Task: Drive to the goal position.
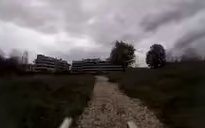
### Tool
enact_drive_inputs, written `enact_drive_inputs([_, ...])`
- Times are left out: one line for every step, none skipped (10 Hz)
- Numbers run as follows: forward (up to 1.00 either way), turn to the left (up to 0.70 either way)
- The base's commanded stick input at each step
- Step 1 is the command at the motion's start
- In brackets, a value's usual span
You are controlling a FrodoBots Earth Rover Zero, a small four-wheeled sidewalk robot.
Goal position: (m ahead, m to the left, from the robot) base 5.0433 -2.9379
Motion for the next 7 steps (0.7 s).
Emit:
enact_drive_inputs([0.7, -0.3])
enact_drive_inputs([0.7, -0.25])
enact_drive_inputs([0.7, -0.07])
enact_drive_inputs([0.7, 0.0])
enact_drive_inputs([0.7, 0.0])
enact_drive_inputs([0.7, 0.0])
enact_drive_inputs([0.7, -0.17])
